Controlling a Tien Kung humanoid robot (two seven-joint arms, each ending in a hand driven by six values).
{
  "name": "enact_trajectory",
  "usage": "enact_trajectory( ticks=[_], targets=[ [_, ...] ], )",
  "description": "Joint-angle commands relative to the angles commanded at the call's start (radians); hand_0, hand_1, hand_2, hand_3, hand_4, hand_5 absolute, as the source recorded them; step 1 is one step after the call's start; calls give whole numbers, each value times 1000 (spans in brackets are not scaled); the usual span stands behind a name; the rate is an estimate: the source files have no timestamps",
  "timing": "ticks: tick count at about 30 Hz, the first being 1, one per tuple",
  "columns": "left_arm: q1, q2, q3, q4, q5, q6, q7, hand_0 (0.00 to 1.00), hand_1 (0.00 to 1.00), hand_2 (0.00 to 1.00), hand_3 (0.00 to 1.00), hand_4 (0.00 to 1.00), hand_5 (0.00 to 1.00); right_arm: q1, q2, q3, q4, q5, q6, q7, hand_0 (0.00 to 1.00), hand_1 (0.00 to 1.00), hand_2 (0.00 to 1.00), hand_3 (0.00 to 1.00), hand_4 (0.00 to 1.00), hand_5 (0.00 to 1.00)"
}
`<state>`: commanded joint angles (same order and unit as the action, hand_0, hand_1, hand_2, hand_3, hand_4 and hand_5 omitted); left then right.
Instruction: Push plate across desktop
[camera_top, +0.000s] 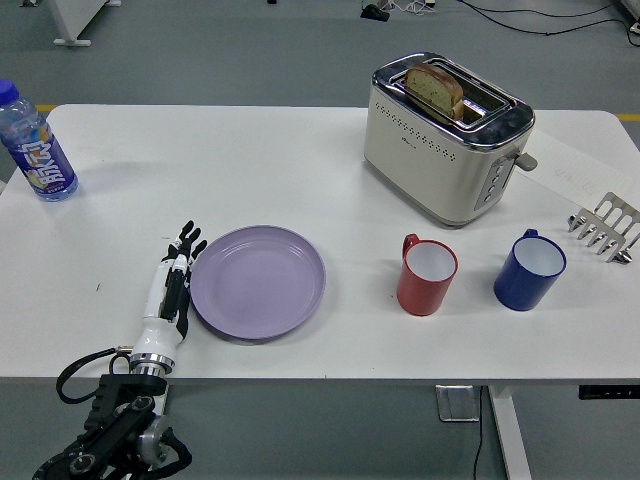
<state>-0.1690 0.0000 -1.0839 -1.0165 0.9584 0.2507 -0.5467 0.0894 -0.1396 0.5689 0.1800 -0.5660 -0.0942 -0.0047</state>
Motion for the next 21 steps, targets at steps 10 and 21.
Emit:
enact_trajectory(
  ticks=[10, 21],
  targets=[
    [-18, 0, 38, -2, -15, 5, -8, 880, 933, 985, 971, 491, 998, 4, -1, -1, 0, 2, 2, 3, 656, 643, 722, 679, 286, 281],
    [-30, 0, 86, -5, -23, -8, -8, 877, 928, 984, 959, 491, 998, 7, -2, 0, 0, -1, 1, 4, 658, 645, 724, 681, 287, 286]
  ],
)
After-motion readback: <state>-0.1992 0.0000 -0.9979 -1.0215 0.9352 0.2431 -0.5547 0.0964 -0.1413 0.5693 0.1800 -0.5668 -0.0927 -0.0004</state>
